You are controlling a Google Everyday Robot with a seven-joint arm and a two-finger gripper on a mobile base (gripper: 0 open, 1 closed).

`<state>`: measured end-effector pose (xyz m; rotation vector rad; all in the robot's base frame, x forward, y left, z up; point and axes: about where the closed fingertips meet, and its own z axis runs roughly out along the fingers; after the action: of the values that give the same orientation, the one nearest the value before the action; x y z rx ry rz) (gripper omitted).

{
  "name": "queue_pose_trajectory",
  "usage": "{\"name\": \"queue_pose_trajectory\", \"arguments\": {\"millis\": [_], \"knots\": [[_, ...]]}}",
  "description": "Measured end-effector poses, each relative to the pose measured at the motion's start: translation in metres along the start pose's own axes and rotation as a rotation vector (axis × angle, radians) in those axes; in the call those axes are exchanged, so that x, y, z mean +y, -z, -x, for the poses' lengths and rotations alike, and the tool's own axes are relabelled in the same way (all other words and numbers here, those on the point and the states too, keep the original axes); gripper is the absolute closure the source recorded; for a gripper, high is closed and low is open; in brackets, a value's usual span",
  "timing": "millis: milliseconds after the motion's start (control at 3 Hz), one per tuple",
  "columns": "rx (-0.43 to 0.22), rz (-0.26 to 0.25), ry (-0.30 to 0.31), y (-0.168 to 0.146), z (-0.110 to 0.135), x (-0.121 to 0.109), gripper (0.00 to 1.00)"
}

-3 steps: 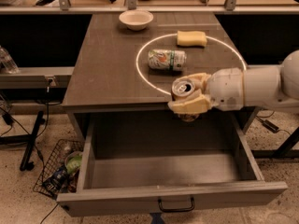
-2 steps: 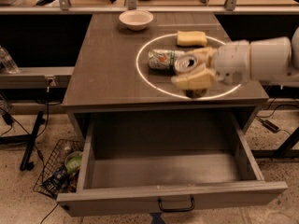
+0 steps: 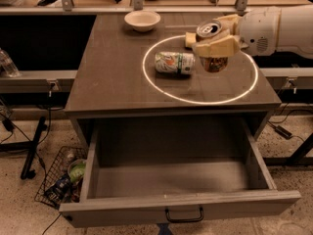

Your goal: Pick orange can from top drawer and place on counter

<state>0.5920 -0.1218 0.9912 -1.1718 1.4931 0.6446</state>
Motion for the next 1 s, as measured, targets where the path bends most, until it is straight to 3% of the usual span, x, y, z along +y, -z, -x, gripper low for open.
{"name": "queue_pose_trajectory", "arguments": {"millis": [667, 1000], "knots": [[-0.108, -0.098, -0.194, 0.004, -0.077, -0.055, 0.98], [-0.138, -0.107, -0.251, 0.002, -0.099, -0.064, 0.75]]}}
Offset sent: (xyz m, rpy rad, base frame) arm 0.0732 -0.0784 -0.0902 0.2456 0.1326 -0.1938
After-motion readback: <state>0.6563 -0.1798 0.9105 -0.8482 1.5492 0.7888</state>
